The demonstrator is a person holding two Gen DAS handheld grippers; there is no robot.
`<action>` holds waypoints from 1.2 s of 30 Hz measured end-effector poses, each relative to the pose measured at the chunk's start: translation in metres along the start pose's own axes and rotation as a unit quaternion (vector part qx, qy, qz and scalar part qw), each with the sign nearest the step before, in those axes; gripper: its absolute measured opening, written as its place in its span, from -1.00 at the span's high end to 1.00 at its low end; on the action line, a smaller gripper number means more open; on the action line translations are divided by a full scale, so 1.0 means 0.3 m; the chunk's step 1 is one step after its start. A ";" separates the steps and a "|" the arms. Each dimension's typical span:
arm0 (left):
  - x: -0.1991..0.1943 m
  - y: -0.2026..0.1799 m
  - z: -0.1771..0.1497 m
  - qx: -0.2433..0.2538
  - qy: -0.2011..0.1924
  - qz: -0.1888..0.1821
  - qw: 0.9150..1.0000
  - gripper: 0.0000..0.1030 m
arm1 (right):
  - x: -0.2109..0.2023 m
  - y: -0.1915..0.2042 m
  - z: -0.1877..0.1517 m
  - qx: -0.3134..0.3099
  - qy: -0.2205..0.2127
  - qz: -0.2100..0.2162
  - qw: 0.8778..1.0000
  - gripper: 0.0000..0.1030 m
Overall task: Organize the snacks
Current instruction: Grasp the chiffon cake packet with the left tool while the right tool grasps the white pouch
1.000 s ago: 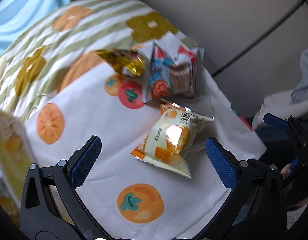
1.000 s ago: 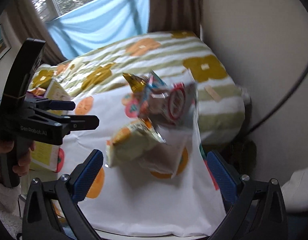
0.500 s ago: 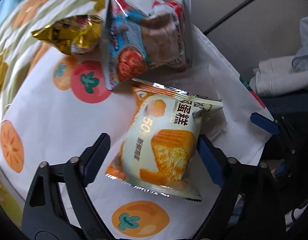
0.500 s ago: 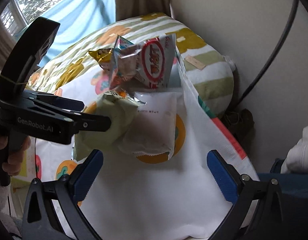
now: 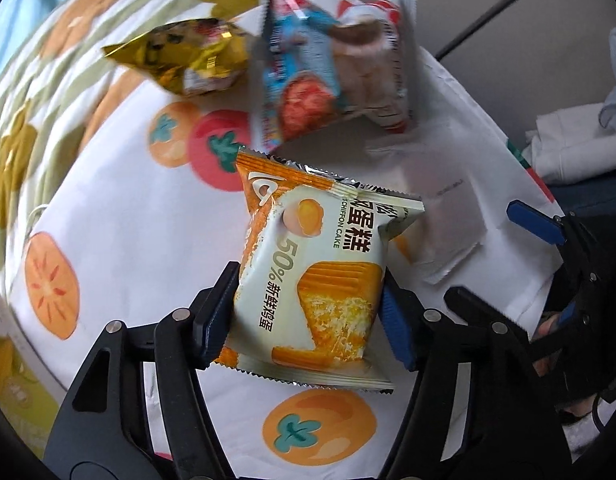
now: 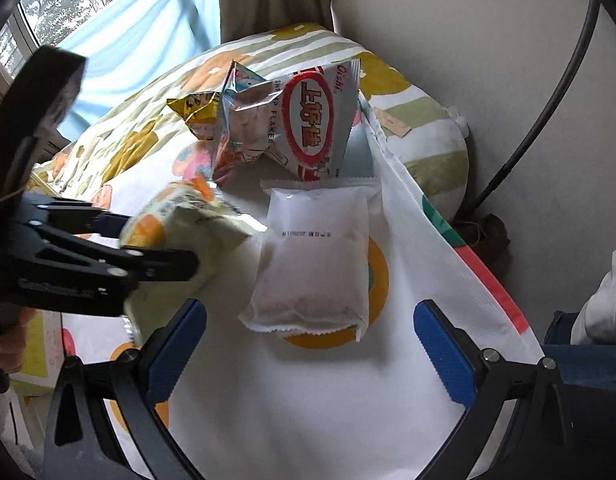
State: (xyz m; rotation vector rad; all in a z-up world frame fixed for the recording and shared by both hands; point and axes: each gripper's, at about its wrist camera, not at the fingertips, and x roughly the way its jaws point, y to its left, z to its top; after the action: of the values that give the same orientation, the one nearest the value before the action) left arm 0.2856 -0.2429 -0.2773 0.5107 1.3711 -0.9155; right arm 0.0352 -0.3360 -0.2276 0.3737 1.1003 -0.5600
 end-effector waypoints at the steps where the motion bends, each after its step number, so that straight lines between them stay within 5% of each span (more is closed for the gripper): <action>1: -0.003 0.008 -0.003 -0.005 0.000 -0.001 1.000 -0.19 | 0.006 0.002 0.002 0.001 0.000 -0.002 1.000 -0.99; 10: -0.029 0.068 -0.057 -0.032 -0.004 0.018 0.999 -0.19 | 0.077 0.030 0.048 0.013 -0.010 -0.030 0.999 -0.98; 22: -0.029 0.092 -0.083 -0.049 -0.016 0.037 0.998 -0.19 | 0.138 0.035 0.087 0.002 0.000 -0.053 0.999 -0.69; 29: -0.048 0.069 -0.091 -0.057 -0.028 0.043 0.997 -0.19 | 0.143 0.032 0.083 -0.001 0.005 -0.060 0.998 -0.17; 36: -0.102 0.045 -0.113 -0.068 -0.044 0.052 0.995 -0.19 | 0.102 0.022 0.055 -0.005 0.005 -0.045 0.999 -0.13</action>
State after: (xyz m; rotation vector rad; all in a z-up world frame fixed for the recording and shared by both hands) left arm 0.2776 -0.2011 -0.2563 0.4301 1.3049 -0.7462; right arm 0.0614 -0.3470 -0.2485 0.3189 1.1333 -0.6333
